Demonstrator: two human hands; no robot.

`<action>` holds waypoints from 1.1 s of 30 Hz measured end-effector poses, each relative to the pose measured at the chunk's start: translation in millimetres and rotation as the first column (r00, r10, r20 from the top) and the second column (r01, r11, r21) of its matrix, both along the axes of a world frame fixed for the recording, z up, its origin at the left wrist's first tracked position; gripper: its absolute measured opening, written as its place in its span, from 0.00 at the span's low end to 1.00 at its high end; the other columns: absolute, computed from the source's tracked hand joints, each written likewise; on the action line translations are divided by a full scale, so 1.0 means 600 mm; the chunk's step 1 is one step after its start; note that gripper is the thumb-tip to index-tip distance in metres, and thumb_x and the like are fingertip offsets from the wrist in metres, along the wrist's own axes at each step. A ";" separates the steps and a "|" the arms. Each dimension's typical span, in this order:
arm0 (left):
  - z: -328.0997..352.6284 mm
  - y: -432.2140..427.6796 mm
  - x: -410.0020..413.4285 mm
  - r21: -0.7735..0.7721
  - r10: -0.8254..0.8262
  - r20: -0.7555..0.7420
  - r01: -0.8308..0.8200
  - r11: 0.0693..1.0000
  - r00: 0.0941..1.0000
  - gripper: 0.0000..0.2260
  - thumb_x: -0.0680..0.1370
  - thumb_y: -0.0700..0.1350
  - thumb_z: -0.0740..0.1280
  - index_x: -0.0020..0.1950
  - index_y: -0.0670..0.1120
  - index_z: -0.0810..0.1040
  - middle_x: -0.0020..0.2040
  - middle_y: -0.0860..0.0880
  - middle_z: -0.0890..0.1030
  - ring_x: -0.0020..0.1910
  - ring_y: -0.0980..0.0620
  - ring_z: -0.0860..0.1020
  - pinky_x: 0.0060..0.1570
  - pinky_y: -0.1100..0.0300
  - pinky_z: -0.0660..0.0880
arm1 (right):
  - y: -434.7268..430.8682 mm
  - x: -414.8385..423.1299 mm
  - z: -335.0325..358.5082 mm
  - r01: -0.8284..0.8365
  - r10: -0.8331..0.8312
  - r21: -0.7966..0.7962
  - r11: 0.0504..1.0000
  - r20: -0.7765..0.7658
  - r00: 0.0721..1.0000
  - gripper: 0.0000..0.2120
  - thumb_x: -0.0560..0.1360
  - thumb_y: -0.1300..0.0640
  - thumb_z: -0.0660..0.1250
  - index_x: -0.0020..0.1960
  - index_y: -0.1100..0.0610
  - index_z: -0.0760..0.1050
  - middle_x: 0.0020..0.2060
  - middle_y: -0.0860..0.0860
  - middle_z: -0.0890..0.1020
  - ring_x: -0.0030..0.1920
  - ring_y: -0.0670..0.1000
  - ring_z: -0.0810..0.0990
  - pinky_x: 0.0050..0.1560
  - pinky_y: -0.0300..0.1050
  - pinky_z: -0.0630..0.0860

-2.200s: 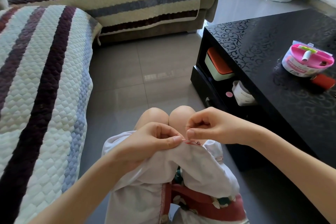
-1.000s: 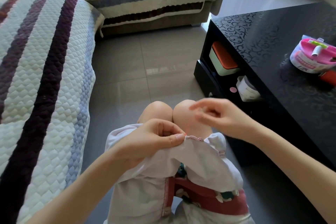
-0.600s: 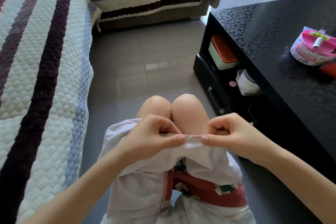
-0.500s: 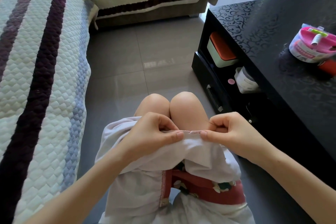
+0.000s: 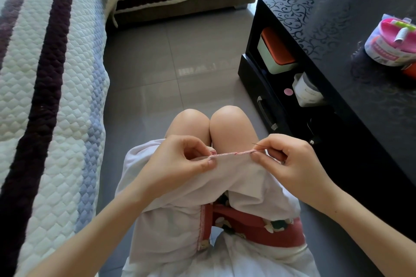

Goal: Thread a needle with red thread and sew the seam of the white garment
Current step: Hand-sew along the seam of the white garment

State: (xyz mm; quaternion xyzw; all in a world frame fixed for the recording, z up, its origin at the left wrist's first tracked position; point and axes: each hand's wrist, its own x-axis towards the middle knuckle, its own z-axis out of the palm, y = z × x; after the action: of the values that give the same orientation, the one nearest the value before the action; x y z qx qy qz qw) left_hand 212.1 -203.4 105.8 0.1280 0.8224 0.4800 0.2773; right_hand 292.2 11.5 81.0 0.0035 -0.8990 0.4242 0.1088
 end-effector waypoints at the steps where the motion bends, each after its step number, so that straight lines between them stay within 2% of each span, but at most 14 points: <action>1: 0.002 0.002 0.004 -0.014 -0.001 -0.060 0.000 1.000 0.998 0.02 0.72 0.42 0.74 0.39 0.48 0.84 0.40 0.56 0.85 0.42 0.60 0.82 0.41 0.67 0.76 | 0.000 0.001 -0.003 0.003 -0.003 -0.005 1.000 -0.014 1.000 0.03 0.71 0.56 0.70 0.40 0.54 0.80 0.31 0.35 0.74 0.30 0.41 0.71 0.34 0.29 0.65; 4: 0.004 0.008 0.013 -0.038 -0.002 -0.268 -0.008 0.999 0.963 0.05 0.72 0.41 0.74 0.39 0.51 0.83 0.37 0.57 0.83 0.38 0.60 0.79 0.37 0.71 0.71 | 0.000 0.004 -0.008 0.017 -0.017 0.000 1.000 -0.070 0.997 0.04 0.73 0.55 0.69 0.40 0.54 0.79 0.28 0.41 0.71 0.29 0.43 0.67 0.32 0.32 0.64; 6: -0.004 0.009 0.013 -0.002 -0.024 -0.375 0.025 1.000 0.927 0.06 0.71 0.41 0.74 0.40 0.52 0.83 0.38 0.55 0.83 0.39 0.57 0.79 0.37 0.69 0.71 | -0.004 0.007 -0.007 0.009 -0.007 0.016 1.000 -0.118 0.993 0.07 0.74 0.54 0.66 0.41 0.55 0.79 0.28 0.39 0.68 0.28 0.42 0.65 0.33 0.32 0.63; 8: -0.014 0.010 0.012 0.039 -0.031 -0.414 0.052 0.998 0.910 0.02 0.70 0.45 0.74 0.40 0.52 0.84 0.38 0.53 0.82 0.39 0.53 0.79 0.38 0.64 0.72 | -0.008 0.009 -0.006 -0.001 0.003 0.012 1.000 -0.145 0.989 0.08 0.75 0.54 0.65 0.40 0.56 0.78 0.28 0.36 0.65 0.28 0.41 0.65 0.33 0.30 0.63; 10: -0.019 0.011 0.013 0.066 -0.023 -0.412 0.055 0.996 0.911 0.03 0.69 0.49 0.73 0.40 0.51 0.84 0.37 0.53 0.81 0.38 0.53 0.78 0.38 0.66 0.71 | -0.010 0.010 -0.008 0.002 -0.002 0.004 1.000 -0.150 0.989 0.07 0.75 0.55 0.65 0.41 0.56 0.78 0.28 0.36 0.65 0.28 0.41 0.65 0.33 0.31 0.64; 14: -0.022 0.019 0.017 0.127 0.009 -0.304 0.031 0.991 0.953 0.02 0.70 0.48 0.74 0.41 0.51 0.84 0.38 0.52 0.82 0.40 0.54 0.79 0.41 0.63 0.73 | -0.011 0.011 -0.011 0.027 -0.030 -0.030 0.999 -0.121 0.992 0.06 0.74 0.53 0.65 0.41 0.54 0.78 0.26 0.44 0.68 0.27 0.44 0.65 0.30 0.36 0.65; 18: -0.019 0.027 0.018 0.207 0.042 -0.083 -0.024 0.978 0.996 0.01 0.73 0.42 0.73 0.43 0.47 0.85 0.40 0.53 0.85 0.42 0.60 0.81 0.42 0.68 0.74 | -0.014 0.008 -0.009 0.053 -0.055 -0.107 0.993 -0.015 0.998 0.06 0.73 0.48 0.65 0.45 0.50 0.76 0.27 0.49 0.70 0.28 0.47 0.67 0.29 0.46 0.69; 19: -0.017 0.028 0.018 0.220 0.053 -0.037 -0.044 0.975 0.998 0.02 0.74 0.42 0.73 0.43 0.47 0.85 0.40 0.53 0.85 0.42 0.61 0.81 0.42 0.69 0.74 | -0.014 0.007 -0.006 0.049 -0.049 -0.124 0.991 0.003 0.999 0.08 0.73 0.47 0.65 0.48 0.51 0.76 0.29 0.50 0.70 0.29 0.49 0.69 0.31 0.46 0.70; 21: -0.016 0.029 0.015 0.231 0.069 0.032 -0.075 0.970 0.997 0.03 0.74 0.41 0.71 0.43 0.46 0.85 0.40 0.53 0.85 0.42 0.63 0.81 0.42 0.71 0.73 | -0.016 0.007 0.001 0.021 -0.021 -0.141 0.990 -0.001 1.000 0.11 0.75 0.48 0.62 0.52 0.53 0.74 0.32 0.48 0.72 0.30 0.47 0.71 0.32 0.39 0.71; 23: -0.017 0.027 0.011 0.233 0.074 0.083 -0.091 0.968 0.994 0.03 0.75 0.41 0.71 0.43 0.46 0.85 0.39 0.54 0.85 0.41 0.63 0.80 0.42 0.71 0.73 | -0.022 0.011 0.010 -0.016 0.012 -0.081 0.997 -0.049 0.999 0.09 0.76 0.51 0.61 0.47 0.56 0.75 0.31 0.45 0.74 0.29 0.45 0.72 0.30 0.35 0.68; 27: -0.021 0.026 0.006 0.213 0.078 0.103 -0.098 0.972 0.992 0.03 0.75 0.42 0.72 0.42 0.47 0.85 0.38 0.54 0.85 0.40 0.62 0.79 0.42 0.69 0.73 | -0.036 0.014 0.014 -0.036 0.044 0.080 0.996 -0.091 0.995 0.09 0.75 0.55 0.62 0.39 0.58 0.77 0.26 0.45 0.73 0.24 0.47 0.71 0.26 0.41 0.69; 33: -0.023 0.026 0.005 0.195 0.087 0.085 -0.102 0.975 0.993 0.03 0.75 0.42 0.72 0.43 0.46 0.85 0.38 0.52 0.84 0.39 0.61 0.79 0.41 0.68 0.73 | -0.044 0.006 0.012 0.002 0.007 0.110 0.994 -0.079 0.997 0.11 0.73 0.53 0.62 0.37 0.57 0.78 0.23 0.44 0.70 0.23 0.47 0.68 0.24 0.44 0.68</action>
State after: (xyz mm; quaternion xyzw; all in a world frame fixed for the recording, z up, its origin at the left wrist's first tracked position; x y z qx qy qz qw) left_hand 215.1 -187.8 92.0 0.0975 0.7641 0.5771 0.2712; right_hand 295.7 -14.7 88.0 0.0273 -0.9161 0.3735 0.1435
